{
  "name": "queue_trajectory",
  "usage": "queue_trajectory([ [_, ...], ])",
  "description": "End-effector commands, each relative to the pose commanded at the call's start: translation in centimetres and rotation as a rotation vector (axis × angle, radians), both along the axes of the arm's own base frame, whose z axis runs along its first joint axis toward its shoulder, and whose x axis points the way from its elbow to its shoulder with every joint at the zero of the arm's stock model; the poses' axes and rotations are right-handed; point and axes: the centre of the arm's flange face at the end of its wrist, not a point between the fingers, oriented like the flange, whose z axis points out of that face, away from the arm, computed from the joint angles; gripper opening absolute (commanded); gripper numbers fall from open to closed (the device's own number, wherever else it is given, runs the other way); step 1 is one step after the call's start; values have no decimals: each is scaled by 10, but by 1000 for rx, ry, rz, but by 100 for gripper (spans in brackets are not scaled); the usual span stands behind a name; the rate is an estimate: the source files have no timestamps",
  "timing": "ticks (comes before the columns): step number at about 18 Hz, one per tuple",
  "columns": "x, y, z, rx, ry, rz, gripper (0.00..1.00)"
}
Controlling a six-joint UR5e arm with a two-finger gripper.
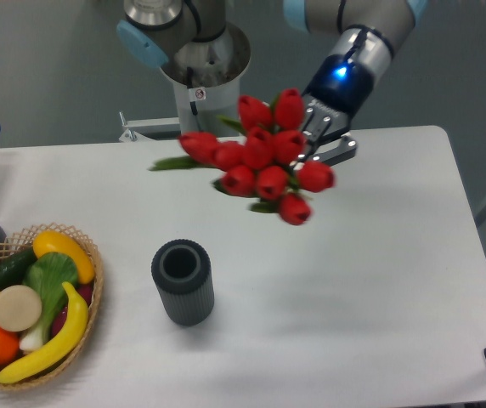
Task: Insert the flowers into the vase
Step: 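Carry the red tulip bunch with the gripper toward the grey vase, then lower the tulip stems into the opening of the grey vase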
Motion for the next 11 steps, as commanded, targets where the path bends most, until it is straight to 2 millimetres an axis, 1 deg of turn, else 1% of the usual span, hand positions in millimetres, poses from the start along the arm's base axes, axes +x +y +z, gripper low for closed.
queue_trajectory([
  [3, 13, 16, -6, 30, 6, -50, 15],
  [6, 23, 26, -4, 67, -9, -87, 15],
  [8, 27, 33, -11, 71, -28, -104, 15],
  [9, 28, 35, -12, 71, -27, -108, 15],
  [11, 36, 45, -18, 67, -37, -132, 15],
])
